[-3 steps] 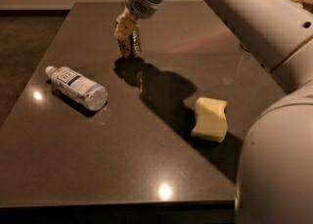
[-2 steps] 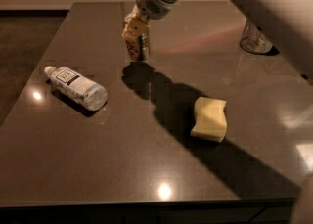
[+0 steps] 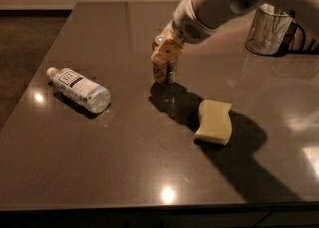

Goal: Move orange can near sponge

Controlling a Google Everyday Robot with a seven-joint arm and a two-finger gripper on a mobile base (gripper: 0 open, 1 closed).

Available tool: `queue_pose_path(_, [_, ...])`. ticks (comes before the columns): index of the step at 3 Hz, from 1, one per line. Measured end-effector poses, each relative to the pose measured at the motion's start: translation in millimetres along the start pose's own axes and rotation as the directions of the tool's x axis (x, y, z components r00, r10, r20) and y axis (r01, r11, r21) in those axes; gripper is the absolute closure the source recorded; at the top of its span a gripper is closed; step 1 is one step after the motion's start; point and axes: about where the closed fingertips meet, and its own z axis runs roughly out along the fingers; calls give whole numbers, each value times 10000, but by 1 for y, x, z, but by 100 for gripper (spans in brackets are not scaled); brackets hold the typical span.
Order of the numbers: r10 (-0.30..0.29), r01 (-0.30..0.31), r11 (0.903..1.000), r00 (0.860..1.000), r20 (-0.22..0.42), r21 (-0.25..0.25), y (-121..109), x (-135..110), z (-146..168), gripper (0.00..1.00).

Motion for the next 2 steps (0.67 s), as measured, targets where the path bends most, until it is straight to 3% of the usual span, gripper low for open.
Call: queue_pose_path(2, [761,-765,9969,9967,265,156,20,53,-31,100])
